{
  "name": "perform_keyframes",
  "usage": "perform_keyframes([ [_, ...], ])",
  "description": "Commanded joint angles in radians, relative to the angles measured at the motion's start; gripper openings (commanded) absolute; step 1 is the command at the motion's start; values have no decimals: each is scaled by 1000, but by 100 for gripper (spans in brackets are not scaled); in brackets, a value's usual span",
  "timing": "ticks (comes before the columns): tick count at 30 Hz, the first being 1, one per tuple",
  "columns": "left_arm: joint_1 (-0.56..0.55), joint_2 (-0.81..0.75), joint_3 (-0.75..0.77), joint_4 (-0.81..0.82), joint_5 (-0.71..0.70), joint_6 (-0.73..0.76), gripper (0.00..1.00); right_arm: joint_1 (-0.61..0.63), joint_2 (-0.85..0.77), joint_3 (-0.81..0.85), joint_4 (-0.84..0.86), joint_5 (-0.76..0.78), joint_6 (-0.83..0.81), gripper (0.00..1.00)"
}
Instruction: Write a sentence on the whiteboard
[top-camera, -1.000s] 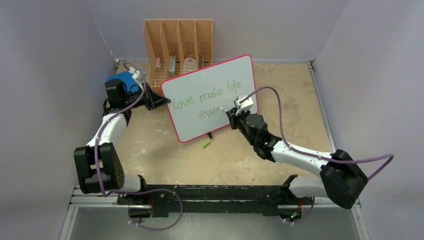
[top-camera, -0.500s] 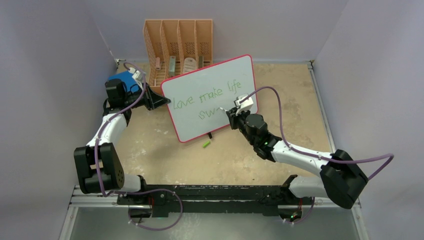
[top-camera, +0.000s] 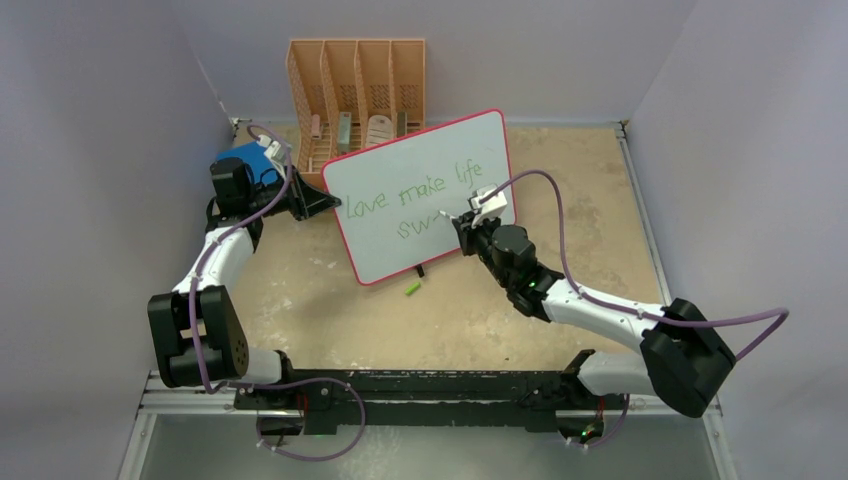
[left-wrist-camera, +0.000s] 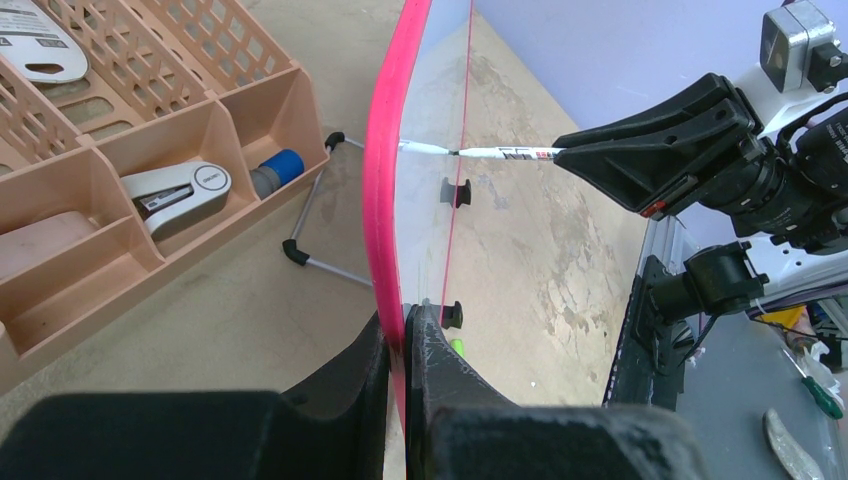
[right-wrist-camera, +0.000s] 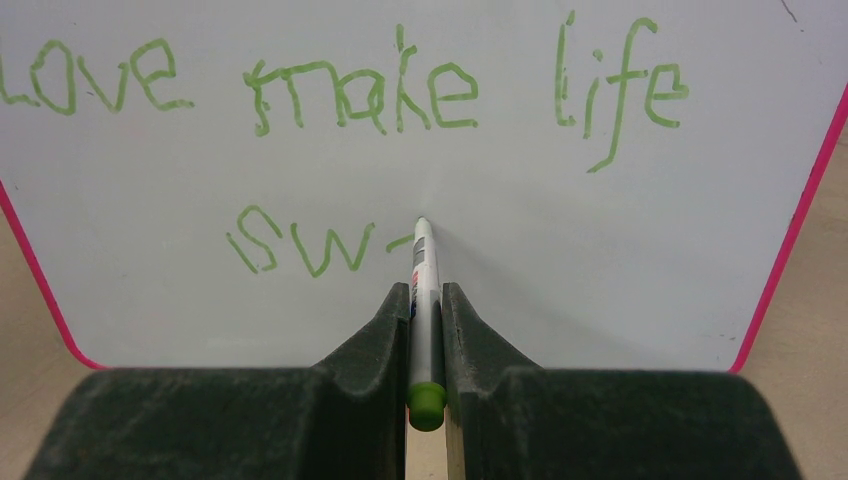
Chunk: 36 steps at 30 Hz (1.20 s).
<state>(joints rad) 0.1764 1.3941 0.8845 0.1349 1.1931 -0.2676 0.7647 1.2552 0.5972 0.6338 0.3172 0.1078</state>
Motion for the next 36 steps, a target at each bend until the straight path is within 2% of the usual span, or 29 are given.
perform_keyframes([
  [1,5,-38,15,45,-7,47,0,-7,4,49,47,-10,-23,0],
  [27,5,-38,16,46,-7,45,0,-4,17,45,27,-134,-57,0],
  [36,5,-38,16,47,-10,45,0,-5,15,38,10,-132,-57,0],
])
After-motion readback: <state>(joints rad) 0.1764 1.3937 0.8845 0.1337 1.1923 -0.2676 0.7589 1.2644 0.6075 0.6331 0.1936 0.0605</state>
